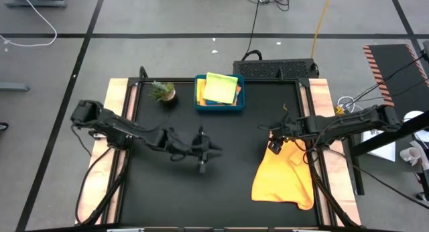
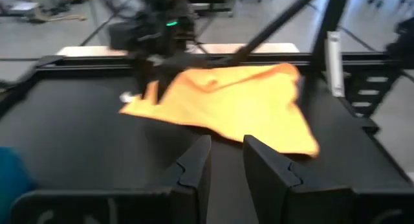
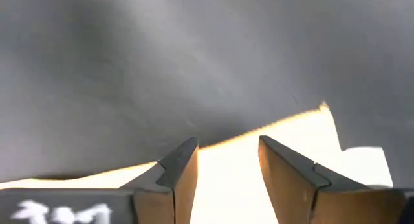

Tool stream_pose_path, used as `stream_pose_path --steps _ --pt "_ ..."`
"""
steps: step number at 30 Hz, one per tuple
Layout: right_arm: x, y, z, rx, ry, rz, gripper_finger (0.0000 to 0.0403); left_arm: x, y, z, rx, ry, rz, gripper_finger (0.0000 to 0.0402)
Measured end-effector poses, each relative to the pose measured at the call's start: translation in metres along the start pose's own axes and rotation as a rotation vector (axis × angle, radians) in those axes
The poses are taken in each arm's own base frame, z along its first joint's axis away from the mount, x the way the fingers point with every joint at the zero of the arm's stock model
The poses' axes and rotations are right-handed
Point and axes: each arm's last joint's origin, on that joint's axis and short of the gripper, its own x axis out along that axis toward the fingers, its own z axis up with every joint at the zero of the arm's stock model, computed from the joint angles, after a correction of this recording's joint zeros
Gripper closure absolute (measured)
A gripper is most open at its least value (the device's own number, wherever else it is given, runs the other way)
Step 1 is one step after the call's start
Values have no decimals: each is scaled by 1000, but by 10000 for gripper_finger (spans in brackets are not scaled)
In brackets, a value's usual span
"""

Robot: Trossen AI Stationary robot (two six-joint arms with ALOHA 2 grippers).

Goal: Fold microfiber towels
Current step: Fold the orange microfiber cloth

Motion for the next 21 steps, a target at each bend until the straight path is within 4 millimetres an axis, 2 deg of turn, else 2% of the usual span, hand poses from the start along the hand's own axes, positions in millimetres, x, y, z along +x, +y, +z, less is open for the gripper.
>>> stream_pose_path --steps 5,12,17,21 --pt "18 -16 -16 99 41 -54 252 11 -17 -9 9 -25 -25 311" --pt "31 -30 -25 191 82 -69 252 16 -21 -12 0 -50 -28 311" --pt "37 -33 -29 141 106 -55 258 16 -20 -9 -10 -71 -29 311" --pt "39 -30 -24 124 51 9 275 16 -20 -10 -9 -66 -28 311"
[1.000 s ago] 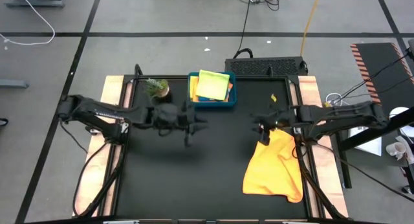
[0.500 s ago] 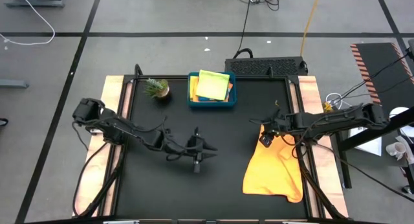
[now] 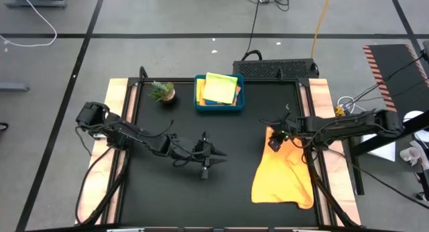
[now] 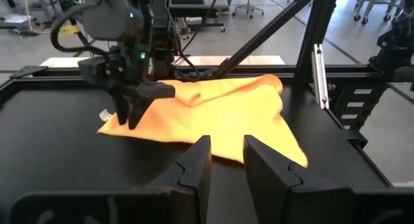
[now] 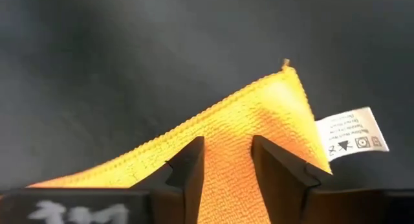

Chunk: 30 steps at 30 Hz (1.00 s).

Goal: Fold microfiber towels
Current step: Fold the orange microfiber cloth

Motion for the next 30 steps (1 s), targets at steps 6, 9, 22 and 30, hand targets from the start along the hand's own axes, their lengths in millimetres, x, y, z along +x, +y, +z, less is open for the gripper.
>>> stream_pose_path --steps 6,9,22,30 --pt "0 11 13 -98 -128 144 351 0 0 0 -10 4 2 311" --pt "-3 16 20 -156 -201 203 393 0 1 -2 -7 17 25 311" --pt "-6 15 31 -166 -269 208 380 0 5 -6 -61 51 139 311" --pt "-12 11 44 -131 20 8 300 1 9 -3 -69 26 148 311"
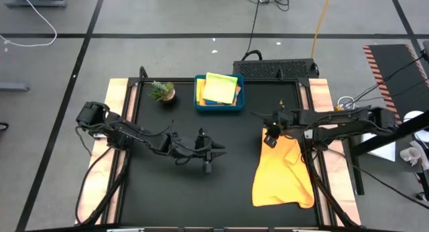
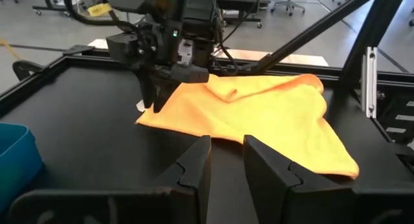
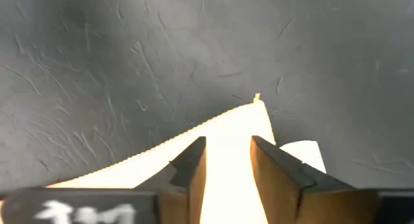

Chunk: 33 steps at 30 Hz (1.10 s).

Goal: Fold microfiber towels
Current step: Fold the orange microfiber cloth

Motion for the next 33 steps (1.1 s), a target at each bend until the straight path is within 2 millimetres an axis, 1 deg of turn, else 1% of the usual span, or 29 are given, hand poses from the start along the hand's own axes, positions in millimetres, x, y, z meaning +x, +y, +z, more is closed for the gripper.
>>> stream_pose_path --steps 2,5,9,12,15,18,19,23,25,27,30,33 --pt "4 1 2 -4 28 -10 282 0 0 0 -2 0 0 311" --pt "14 -1 0 -12 89 -56 264 0 0 0 -10 0 0 311" --pt "28 -5 0 8 143 -114 259 0 0 0 -18 1 0 311" --pt "35 -6 0 -4 164 -121 277 0 0 0 -18 2 0 311" --pt "37 -3 4 -45 127 -87 321 0 0 -1 -21 7 1 311" --pt "36 1 10 -80 59 -31 383 4 1 -4 -34 10 5 311" --pt "35 3 11 -99 38 -18 392 5 1 -7 -30 20 9 311" --pt "27 11 16 -134 -58 35 399 19 4 -23 -61 51 48 311" --pt "22 18 21 -169 -134 70 401 28 9 -34 -96 81 72 311" --pt "18 24 22 -208 -177 96 401 36 14 -41 -135 73 90 307" --pt "10 36 24 -282 -262 146 402 44 21 -46 -166 49 106 291" --pt "5 47 25 -336 -332 193 402 50 28 -48 -231 28 124 264"
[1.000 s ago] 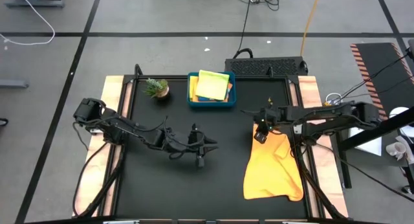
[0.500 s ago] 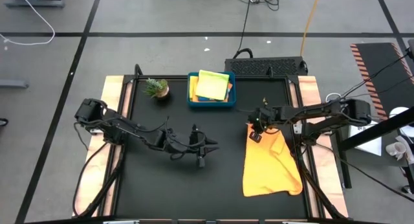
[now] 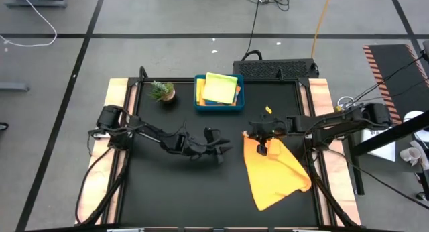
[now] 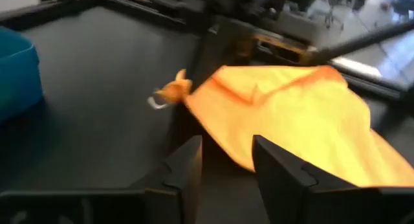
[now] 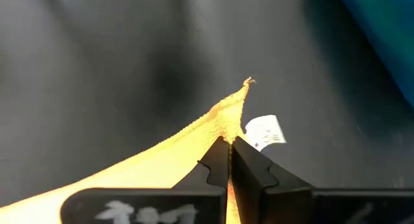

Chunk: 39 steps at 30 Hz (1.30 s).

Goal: Fold microfiber towels
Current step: Fold the orange microfiber cloth

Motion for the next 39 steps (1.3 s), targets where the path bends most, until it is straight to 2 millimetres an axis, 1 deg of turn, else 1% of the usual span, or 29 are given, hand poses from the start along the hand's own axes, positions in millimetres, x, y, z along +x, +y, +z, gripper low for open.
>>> stream_pose_path --steps 4,8,10,12,16,20,24,31,35,39 --pt "-1 13 6 -86 -80 48 402 5 10 6 -144 -32 19 222" --pt "-2 20 11 -110 -135 75 402 7 17 8 -212 -24 7 187" --pt "-3 22 12 -117 -158 87 402 7 17 8 -171 -24 6 175" --pt "-3 25 14 -123 -179 114 402 6 14 7 -91 -24 2 166" --pt "-5 29 20 -124 -232 211 403 2 2 6 87 -61 -9 156" --pt "-8 33 26 -118 -293 306 403 -2 -10 10 222 -138 -35 156" --pt "-10 35 30 -116 -335 347 403 -5 -18 12 299 -181 -52 156" --pt "-11 36 33 -97 -356 376 403 -6 -18 11 340 -179 -48 157" --pt "-11 37 33 -93 -355 379 403 -6 -19 12 338 -184 -50 180" --pt "-11 37 33 -90 -355 380 403 -6 -19 12 338 -184 -50 224"
